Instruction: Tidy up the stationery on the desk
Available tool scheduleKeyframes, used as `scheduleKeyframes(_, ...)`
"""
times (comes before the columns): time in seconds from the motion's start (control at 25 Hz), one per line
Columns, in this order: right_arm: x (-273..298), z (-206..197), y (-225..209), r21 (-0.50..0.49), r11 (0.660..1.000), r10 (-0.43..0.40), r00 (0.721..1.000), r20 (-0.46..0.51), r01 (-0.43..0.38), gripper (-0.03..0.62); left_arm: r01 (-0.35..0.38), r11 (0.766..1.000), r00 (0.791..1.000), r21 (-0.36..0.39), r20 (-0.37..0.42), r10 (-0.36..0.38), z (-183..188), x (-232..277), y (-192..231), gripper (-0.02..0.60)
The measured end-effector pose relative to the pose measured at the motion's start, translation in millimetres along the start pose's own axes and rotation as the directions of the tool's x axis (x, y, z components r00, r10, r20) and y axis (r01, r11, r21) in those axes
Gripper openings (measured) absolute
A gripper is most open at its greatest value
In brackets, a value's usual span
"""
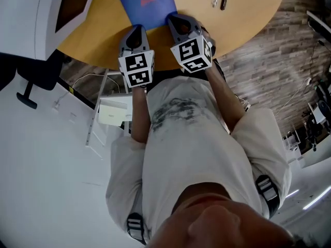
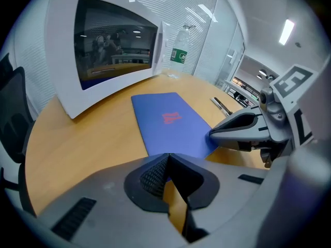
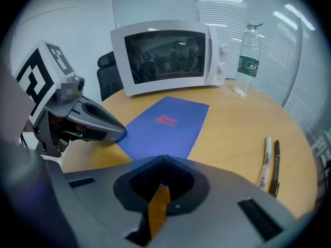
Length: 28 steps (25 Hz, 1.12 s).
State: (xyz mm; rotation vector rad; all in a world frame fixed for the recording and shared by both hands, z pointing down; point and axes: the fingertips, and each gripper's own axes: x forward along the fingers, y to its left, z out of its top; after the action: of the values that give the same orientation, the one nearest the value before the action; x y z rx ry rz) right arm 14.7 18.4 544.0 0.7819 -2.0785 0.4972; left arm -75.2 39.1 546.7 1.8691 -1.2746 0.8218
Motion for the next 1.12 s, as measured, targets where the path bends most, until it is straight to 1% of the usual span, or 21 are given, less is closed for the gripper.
scheduleKeyframes(0.4, -8.7, -6.1, -24.9, 0.082, 0.995, -0.053, 0.999, 0.01, 0.052, 0.063, 0.047, 0.996, 0.999, 0.081, -0.012, -0.046, 24.4, 18.3, -14.2, 0.009)
scheduleKeyframes(0.68, -13.4, -11.6, -47.6, 0.147, 0.985, -0.098, 0.995, 0.008, 0.096, 0.063, 0.088, 0.987, 0.996, 0.137, -0.028, -0.085, 44.1, 34.8, -28.7, 0.009)
scheduleKeyframes(1.12, -21.2, -24.3, -77.8, 0.205, 0.967, -0.151, 0.989, -0.001, 0.148, 0.063, 0.127, 0.975, 0.992, 0.183, -0.034, -0.123, 62.0, 55.6, -53.1, 0.009)
